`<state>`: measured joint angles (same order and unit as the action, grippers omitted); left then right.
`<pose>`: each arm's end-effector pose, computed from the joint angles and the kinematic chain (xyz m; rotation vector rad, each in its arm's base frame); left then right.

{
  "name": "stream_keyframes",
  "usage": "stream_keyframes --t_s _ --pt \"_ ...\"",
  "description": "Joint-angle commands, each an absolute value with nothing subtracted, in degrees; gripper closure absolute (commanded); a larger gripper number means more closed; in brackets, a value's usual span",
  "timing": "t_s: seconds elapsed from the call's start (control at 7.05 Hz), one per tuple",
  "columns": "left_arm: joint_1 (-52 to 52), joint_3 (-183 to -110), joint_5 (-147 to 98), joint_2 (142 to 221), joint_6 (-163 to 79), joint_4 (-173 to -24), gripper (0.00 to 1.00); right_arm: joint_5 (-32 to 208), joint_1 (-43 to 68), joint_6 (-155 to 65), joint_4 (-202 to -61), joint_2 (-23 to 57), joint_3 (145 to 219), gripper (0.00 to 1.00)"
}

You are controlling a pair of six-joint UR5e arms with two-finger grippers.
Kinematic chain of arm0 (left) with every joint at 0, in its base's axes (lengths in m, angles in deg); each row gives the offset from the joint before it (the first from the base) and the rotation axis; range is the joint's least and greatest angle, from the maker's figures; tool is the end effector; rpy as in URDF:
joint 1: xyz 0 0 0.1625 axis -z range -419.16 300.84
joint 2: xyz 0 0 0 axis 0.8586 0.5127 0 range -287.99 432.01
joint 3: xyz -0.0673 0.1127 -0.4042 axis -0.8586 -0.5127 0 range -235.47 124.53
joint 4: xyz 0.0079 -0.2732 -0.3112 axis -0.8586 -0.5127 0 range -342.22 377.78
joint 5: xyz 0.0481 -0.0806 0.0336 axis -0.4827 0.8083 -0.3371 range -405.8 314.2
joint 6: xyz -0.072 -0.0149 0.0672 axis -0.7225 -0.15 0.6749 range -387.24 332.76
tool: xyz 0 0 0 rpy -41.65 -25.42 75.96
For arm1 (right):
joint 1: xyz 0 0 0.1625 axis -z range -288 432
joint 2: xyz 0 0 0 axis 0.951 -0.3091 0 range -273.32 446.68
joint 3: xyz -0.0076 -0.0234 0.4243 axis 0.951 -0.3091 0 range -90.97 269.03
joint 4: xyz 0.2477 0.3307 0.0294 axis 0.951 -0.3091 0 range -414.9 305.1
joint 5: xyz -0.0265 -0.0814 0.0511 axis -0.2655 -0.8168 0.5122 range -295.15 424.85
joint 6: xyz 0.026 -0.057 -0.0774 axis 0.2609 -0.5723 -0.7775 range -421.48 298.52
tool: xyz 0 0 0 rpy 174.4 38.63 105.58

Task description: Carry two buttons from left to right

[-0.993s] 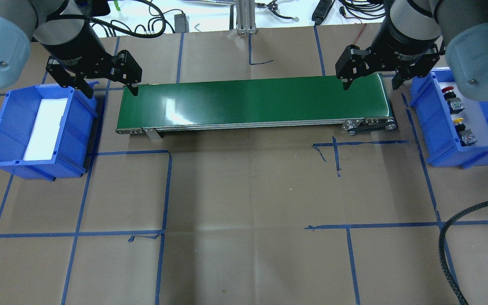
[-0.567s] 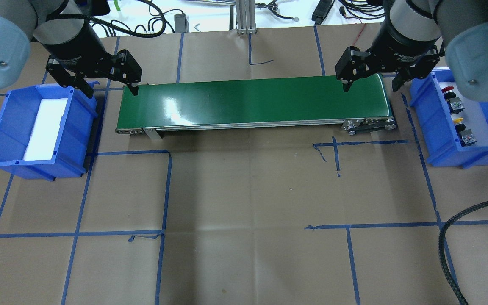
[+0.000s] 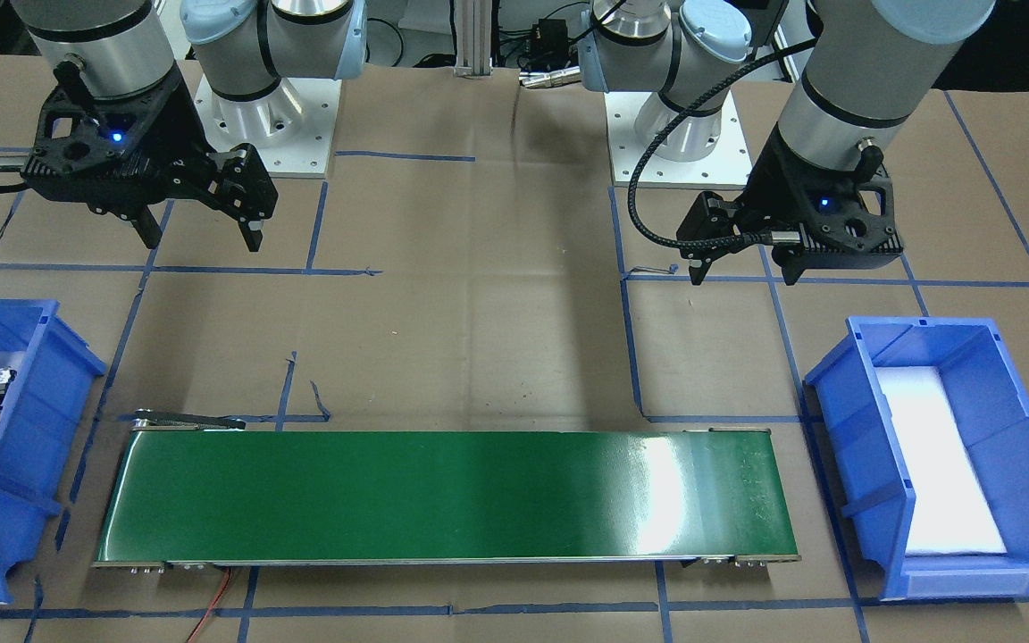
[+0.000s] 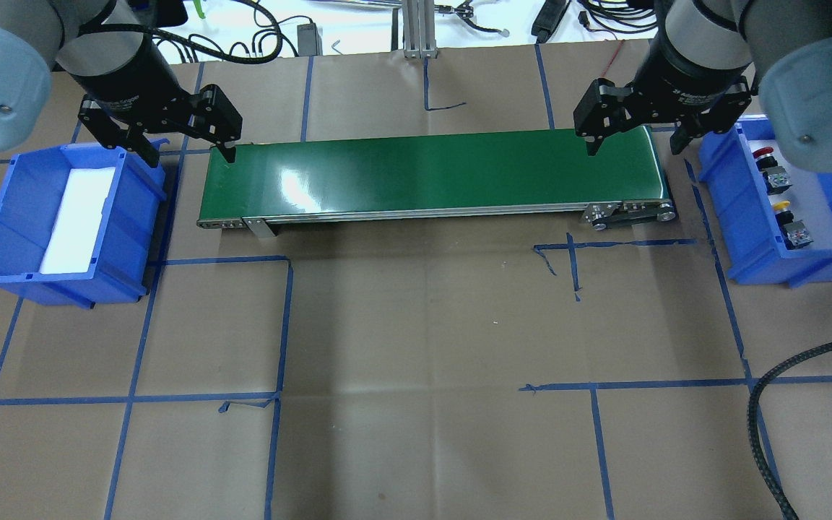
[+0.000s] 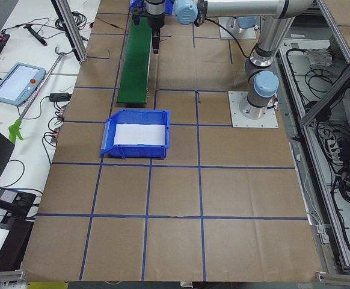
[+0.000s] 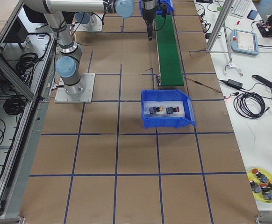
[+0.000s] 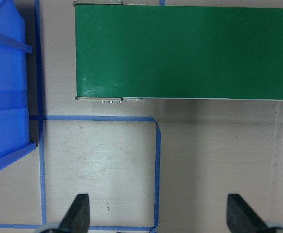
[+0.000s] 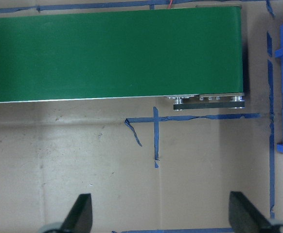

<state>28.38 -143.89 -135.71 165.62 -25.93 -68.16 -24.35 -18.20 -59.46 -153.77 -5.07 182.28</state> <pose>-0.1109 -0.5270 0.4767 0.0315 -3.1406 0.0556 0.1364 -0.4902 0.4911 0.0484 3.1184 -0.2004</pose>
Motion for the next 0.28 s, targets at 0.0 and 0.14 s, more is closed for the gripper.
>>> stream_keyframes --t_s 0.0,0.14 --pt "28.4 -143.9 -135.7 165.6 -25.9 -68.1 0.0 -24.4 -18.2 -59.5 -153.8 -5.1 182.3 0.0" --pt "28.4 -143.9 -135.7 165.6 -25.9 -68.1 0.0 -24.4 -18.2 -59.5 -153.8 -5.1 182.3 0.0"
